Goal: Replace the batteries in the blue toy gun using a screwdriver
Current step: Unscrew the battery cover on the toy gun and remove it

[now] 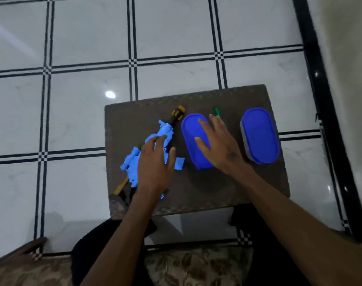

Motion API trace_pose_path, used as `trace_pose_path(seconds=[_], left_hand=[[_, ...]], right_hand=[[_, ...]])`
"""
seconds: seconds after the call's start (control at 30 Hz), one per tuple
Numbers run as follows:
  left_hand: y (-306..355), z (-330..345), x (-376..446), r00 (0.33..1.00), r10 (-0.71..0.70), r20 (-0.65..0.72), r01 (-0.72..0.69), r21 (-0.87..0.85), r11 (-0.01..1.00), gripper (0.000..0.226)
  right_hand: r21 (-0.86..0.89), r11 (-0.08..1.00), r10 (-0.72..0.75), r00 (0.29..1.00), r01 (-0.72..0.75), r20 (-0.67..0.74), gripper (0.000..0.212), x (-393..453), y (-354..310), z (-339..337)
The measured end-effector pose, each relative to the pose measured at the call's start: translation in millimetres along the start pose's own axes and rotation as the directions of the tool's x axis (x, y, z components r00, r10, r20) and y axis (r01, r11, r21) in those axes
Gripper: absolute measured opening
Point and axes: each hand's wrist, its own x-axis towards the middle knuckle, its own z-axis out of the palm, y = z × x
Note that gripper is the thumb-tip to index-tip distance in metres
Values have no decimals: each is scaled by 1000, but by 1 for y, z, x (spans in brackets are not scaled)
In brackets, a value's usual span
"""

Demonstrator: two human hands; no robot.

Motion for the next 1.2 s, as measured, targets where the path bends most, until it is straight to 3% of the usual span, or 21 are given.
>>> trace_pose_path(seconds=[0.23,0.47,0.63,0.77,1.2], left_hand=[[-19,59,35,972,191,-139,-183,74,980,34],[-42,67,19,907,265,-327,-246,99,964,27],[-70,68,-34,930,254,-265,-200,216,956,39],[-90,73,-51,960,251,-125,-200,323,925,53],[-88,61,-52,976,208,-68,-168,372,913,52]], right_hand=[[-71,993,-101,995,99,-25,72,21,15,33],[-112,993,-56,995,46,-81,83,7,10,47],[-114,993,32,997,-40,-71,103,-8,-9,51],[-81,996,31,994,-39,-101,98,-13,-12,49],[60,993,118,962,-106,-247,84,-154,48,55]])
